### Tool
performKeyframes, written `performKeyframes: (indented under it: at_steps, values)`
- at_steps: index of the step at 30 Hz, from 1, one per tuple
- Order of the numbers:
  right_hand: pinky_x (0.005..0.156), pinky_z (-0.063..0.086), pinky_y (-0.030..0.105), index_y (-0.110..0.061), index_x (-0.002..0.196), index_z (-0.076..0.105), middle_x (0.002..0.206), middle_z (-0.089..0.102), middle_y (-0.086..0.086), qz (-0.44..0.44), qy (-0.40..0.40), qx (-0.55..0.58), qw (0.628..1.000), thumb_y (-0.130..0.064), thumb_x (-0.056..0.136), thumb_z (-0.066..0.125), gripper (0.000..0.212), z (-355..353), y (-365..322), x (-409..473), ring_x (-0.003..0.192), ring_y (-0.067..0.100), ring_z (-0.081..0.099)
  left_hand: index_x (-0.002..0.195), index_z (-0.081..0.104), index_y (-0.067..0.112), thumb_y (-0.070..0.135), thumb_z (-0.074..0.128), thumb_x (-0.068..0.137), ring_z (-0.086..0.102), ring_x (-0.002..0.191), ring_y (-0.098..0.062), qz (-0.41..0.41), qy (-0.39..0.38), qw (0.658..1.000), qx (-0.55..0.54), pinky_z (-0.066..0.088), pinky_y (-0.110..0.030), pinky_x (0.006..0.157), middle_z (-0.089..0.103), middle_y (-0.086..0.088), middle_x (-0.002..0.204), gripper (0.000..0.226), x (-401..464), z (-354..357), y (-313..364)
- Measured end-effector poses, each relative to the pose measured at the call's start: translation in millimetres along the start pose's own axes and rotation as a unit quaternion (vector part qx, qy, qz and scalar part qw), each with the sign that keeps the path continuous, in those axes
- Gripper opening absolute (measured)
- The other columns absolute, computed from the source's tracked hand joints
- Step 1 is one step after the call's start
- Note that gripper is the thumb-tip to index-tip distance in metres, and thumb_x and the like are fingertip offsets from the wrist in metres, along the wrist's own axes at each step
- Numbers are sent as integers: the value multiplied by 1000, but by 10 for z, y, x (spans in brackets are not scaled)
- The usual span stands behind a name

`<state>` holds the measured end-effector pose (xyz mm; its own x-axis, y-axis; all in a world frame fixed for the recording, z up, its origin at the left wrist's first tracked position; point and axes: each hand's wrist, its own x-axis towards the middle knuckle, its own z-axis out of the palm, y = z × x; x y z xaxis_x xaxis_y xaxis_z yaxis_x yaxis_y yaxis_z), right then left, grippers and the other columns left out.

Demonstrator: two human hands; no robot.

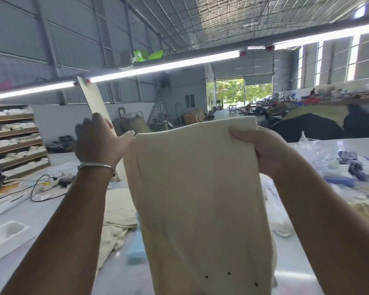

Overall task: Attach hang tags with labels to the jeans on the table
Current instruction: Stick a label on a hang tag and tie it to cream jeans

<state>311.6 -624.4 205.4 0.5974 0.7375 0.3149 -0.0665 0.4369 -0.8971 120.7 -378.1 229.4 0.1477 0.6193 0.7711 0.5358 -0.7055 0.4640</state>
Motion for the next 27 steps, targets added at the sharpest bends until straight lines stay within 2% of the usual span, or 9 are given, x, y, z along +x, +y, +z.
performKeyframes:
  at_steps: [2, 4, 8, 11, 14, 17, 21, 25, 27]
  values:
    - [54, 57, 34, -7, 92, 69, 77, 74, 9, 3, -1, -19, 1000, -13, 64, 72, 29, 76, 3, -2, 65, 23, 71, 105, 55, 22, 78, 63, 60, 49, 107, -18, 108, -63, 987, -102, 39, -33, 81, 55, 1, 110, 72, -106, -50, 248]
    - [53, 57, 33, -7, 89, 69, 74, 73, 8, 12, -8, -38, 999, -13, 65, 72, 25, 102, 31, 4, 62, 22, 70, 124, 55, 30, 83, 60, 56, 49, 114, -7, 194, -286, 926, -151, 40, -29, 91, 54, 12, 125, 86, -246, 49, 544]
    - [53, 57, 33, -6, 92, 67, 73, 72, 6, 36, -4, -74, 997, -13, 69, 70, 24, 0, 52, -4, 63, 21, 70, 71, 69, 33, 53, 74, 77, 61, 65, 0, 215, -460, 852, -129, 40, -11, 57, 67, 14, 70, 22, -462, 388, 841]
    - [62, 59, 36, 1, 104, 67, 82, 71, 10, 37, 20, -106, 993, -10, 73, 69, 33, -230, -19, -43, 70, 25, 69, 61, 73, 30, 35, 71, 86, 61, 50, -2, 132, -564, 777, -248, 44, -13, 47, 69, 11, 62, 26, -479, 541, 924]
    - [69, 54, 38, 1, 103, 67, 88, 66, 14, -8, 112, -240, 964, -6, 79, 71, 25, -452, -80, -94, 78, 29, 62, 51, 63, 19, 28, 69, 89, 50, 37, -5, 87, -593, 736, -316, 38, -13, 40, 59, 7, 49, 39, -523, 657, 1105]
    - [71, 53, 36, -9, 99, 62, 92, 65, 4, -83, 323, -438, 835, -17, 77, 78, 28, -568, -23, -135, 84, 23, 62, 48, 60, 17, 20, 66, 91, 51, 36, -10, 30, -592, 714, -372, 41, -15, 40, 58, 3, 47, 44, -600, 823, 1389]
    - [94, 36, 35, -18, 114, 58, 123, 56, -4, -194, 409, -552, 700, -30, 87, 61, 30, -569, 147, -314, 115, 20, 45, 102, 69, -2, 17, 59, 96, 66, 78, -28, -26, -563, 694, -448, 57, -43, 84, 70, -21, 97, 22, -741, 931, 1841]
    - [98, 31, 25, -26, 122, 62, 132, 57, -10, -259, 390, -497, 731, -31, 94, 43, 35, -609, 247, -479, 124, 14, 45, 82, 77, 9, 25, 59, 96, 69, 74, -22, -66, -543, 635, -545, 59, -37, 76, 73, -14, 90, 28, -792, 983, 2035]
    - [98, 34, 21, -29, 122, 63, 127, 59, -15, -272, 366, -447, 769, -35, 90, 43, 38, -617, 265, -506, 121, 6, 48, 94, 74, 7, 27, 60, 95, 69, 81, -25, -111, -515, 605, -597, 59, -38, 80, 71, -14, 97, 25, -736, 1032, 1919]
